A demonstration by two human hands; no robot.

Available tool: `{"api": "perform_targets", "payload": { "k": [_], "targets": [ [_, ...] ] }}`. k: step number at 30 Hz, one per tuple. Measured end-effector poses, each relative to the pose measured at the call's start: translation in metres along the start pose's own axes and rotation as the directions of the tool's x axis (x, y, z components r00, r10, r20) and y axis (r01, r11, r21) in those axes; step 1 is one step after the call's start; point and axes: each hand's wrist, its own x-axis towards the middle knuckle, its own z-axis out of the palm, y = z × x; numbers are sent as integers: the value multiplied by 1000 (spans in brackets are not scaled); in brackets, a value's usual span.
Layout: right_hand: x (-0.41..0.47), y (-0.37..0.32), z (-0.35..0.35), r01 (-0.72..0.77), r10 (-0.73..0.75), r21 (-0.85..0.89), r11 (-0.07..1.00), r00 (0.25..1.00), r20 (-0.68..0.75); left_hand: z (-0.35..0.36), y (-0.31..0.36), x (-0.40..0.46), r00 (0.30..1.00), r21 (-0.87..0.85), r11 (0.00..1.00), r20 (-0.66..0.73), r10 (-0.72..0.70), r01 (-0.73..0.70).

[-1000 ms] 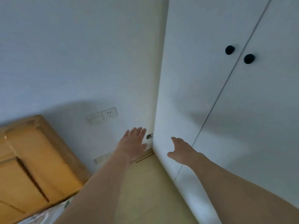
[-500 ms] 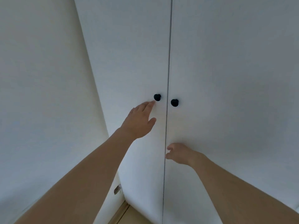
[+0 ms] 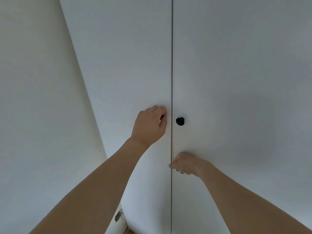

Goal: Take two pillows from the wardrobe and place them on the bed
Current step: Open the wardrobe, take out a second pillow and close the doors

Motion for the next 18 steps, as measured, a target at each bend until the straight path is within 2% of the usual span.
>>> {"api": "perform_targets", "payload": {
  "k": [6,10,12,15,18],
  "targets": [
    [-9,5,13,91,-93,-32,995,991,-91,-7,8,-11,996,-56,995,-29,-86,84],
    [-17,4,26,244,-219,165,956,963,-158,-18,8,-32,986,-76,990,-107,-126,119],
    [-23,-5,30,309,-276,209,928,946,-173,-27,5,-42,981,-80,990,-147,-129,118],
    [-30,-21,38,381,-366,134,915,923,-122,-45,-3,-57,977,-39,990,-163,-137,132],
    [-36,-36,43,407,-406,7,913,913,-37,-64,-11,-71,974,108,982,-182,-134,155]
  ]
}}
